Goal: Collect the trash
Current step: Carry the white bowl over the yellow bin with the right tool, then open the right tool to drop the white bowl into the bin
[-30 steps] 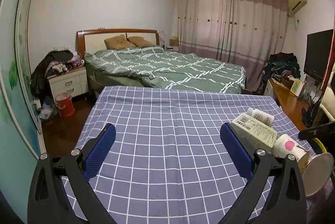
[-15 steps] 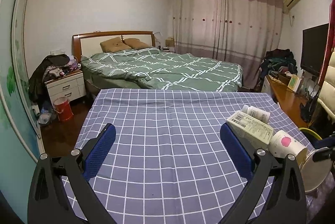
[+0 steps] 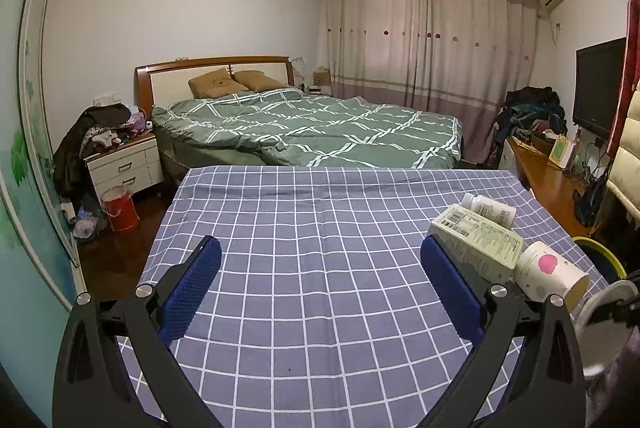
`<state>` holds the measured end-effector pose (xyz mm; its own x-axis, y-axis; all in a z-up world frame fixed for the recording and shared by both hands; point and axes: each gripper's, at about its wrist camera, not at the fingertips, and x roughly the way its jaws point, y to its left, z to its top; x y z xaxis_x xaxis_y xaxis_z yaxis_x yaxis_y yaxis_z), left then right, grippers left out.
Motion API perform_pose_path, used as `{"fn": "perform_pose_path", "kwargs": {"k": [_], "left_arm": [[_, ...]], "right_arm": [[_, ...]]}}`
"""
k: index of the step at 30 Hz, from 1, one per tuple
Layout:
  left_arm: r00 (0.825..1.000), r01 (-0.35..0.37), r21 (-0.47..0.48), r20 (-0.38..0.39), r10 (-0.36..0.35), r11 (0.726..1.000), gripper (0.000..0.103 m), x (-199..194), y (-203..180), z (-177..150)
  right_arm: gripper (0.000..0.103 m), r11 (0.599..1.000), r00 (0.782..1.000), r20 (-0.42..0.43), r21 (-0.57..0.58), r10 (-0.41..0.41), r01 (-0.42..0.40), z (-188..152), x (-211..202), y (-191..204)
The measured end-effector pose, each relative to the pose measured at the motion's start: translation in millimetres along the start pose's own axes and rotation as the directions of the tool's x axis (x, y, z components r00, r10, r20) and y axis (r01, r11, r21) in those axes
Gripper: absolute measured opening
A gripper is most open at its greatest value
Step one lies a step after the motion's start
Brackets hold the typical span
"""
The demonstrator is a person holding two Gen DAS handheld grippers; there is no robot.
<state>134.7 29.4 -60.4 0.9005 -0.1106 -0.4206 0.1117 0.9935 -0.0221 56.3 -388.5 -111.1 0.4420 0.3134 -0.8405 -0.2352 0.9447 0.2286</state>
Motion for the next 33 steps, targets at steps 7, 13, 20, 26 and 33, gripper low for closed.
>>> {"fn": "perform_pose_path", "kwargs": {"k": [7,13,20,26,33], "left_arm": [[1.0,0.004,0.002,-0.004,-0.004,1.0,0.098,1,0,-1],[1.0,0.007,0.013,-0.012,-0.006,1.0,0.098,3,-1,-2],[1.0,0.006,0.019,-0.019,-0.005,1.0,0.098,6,-2,-3],[1.0,0.016,0.026,-0.023,-0.015,1.0,0.098,7,-4,-4],[0.999,0.04,0.055,-0.03,-0.038,0.998,0.098,9,-13,-6]], "right_arm": [[0.022,0.998,0.996,0.07,0.044,-0.052,0.049,-3,-24,-16],[0.022,0.982,0.983,0.117,0.146,-0.141,0.123,-6,-50,-59],[0.022,0.921,0.947,0.139,0.308,-0.29,0.237,-11,-73,-130],[0.022,0.855,0.928,0.09,0.429,-0.362,0.292,-14,-65,-190],[0.041,0.796,0.916,0.037,0.509,-0.4,0.327,-19,-51,-226]]}}
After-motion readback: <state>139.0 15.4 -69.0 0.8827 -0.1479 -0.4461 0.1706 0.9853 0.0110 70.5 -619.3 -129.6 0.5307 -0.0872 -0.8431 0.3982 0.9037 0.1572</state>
